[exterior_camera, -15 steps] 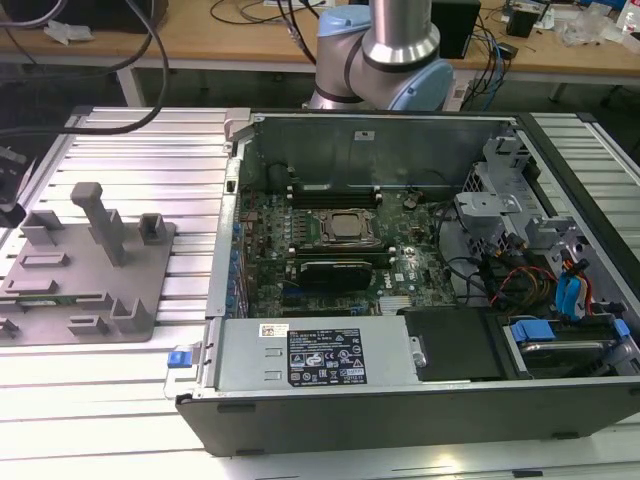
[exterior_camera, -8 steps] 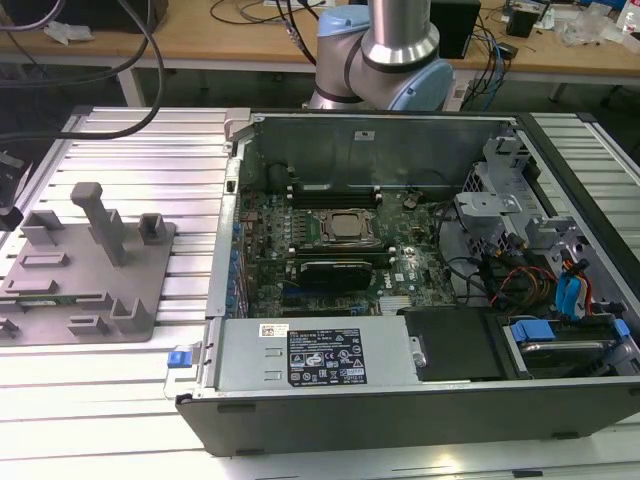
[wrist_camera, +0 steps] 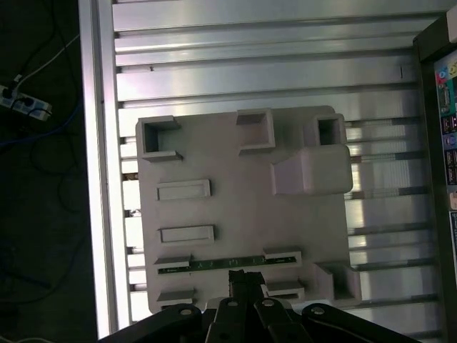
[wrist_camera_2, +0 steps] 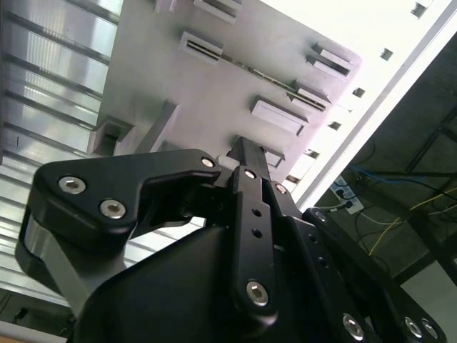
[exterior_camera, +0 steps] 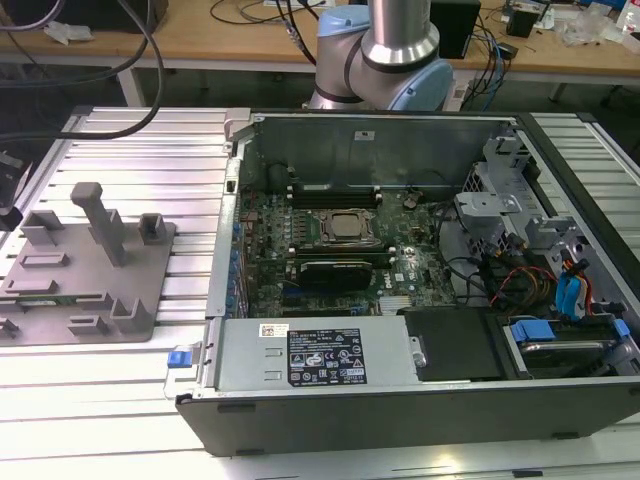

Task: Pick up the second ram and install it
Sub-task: 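Pick up the second ram and move it above second insertion slot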

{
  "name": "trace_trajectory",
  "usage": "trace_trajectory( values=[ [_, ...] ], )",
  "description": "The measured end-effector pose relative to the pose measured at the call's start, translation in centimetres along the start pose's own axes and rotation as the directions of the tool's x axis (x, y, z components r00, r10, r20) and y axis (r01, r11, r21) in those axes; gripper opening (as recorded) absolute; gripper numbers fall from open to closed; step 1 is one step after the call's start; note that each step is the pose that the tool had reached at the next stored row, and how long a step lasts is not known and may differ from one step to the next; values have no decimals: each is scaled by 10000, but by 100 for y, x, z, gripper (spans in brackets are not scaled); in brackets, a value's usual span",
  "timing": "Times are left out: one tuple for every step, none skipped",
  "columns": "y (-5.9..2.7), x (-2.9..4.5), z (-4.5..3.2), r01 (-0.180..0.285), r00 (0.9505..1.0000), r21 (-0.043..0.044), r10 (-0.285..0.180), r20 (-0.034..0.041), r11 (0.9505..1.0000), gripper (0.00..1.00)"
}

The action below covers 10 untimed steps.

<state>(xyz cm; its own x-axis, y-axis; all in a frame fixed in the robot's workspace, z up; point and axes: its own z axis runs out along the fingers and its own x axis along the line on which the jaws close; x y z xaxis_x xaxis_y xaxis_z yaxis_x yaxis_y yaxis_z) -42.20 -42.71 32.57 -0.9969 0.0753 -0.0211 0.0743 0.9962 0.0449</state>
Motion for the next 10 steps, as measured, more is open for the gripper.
trace_trajectory(
  values=[
    [0, 1, 0, 0, 10000, 0, 0, 0, 10000, 8],
    [0, 1, 0, 7, 10000, -1, -7, 0, 10000, 8],
    [0, 1, 0, 41, 10000, 0, -41, -2, 10000, 8],
    [0, 2, 0, 305, 9995, 4, -305, -14, 9995, 8],
    [0, 2, 0, 856, 9963, -5, -856, -37, 9963, 8],
    [0, 1, 1, 1230, 9924, -15, -1230, -53, 9924, 8],
    [0, 1, 1, 1412, 9900, -20, -1412, -61, 9900, 8],
    [0, 1, 1, 1613, 9869, -26, -1613, -69, 9869, 8],
    [0, 1, 1, 2051, 9787, -38, -2051, -87, 9787, 8],
    [0, 1, 2, 2417, 9703, -50, -2418, -101, 9703, 8]
  ],
)
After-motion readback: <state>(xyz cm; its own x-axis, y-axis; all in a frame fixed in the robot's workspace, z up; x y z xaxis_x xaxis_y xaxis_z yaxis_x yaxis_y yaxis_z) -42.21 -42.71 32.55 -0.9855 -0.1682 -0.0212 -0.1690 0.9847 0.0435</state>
